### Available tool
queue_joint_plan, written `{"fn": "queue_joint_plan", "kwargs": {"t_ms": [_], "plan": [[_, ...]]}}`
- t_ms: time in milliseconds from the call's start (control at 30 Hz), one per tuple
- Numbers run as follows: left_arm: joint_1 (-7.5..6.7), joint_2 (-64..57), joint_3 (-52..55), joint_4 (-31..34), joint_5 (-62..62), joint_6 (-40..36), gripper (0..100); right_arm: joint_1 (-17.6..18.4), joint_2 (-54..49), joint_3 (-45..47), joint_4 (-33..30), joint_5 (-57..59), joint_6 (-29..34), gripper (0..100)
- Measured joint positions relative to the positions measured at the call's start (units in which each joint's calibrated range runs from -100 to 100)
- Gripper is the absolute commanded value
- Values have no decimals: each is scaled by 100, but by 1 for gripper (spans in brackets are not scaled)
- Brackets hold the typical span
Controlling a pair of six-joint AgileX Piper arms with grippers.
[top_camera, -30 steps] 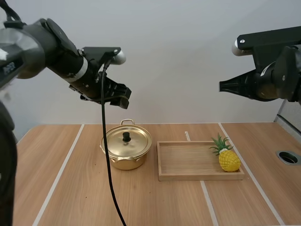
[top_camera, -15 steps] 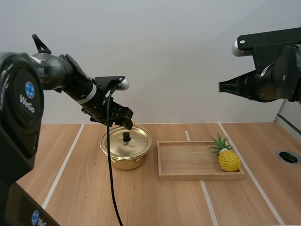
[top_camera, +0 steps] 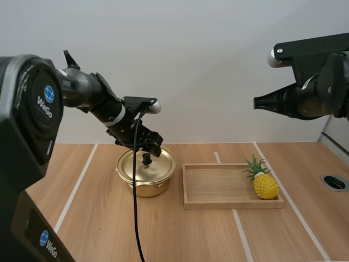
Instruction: Open the pot, put the pineapple inside, and close it
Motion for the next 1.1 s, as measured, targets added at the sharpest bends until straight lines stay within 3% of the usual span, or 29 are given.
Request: {"fn": "queue_joint_plan", "kwargs": {"t_ms": [1100], "plan": [[0,693,0,114,-793,10,100,0,0,0,0,126,-8,0]]}}
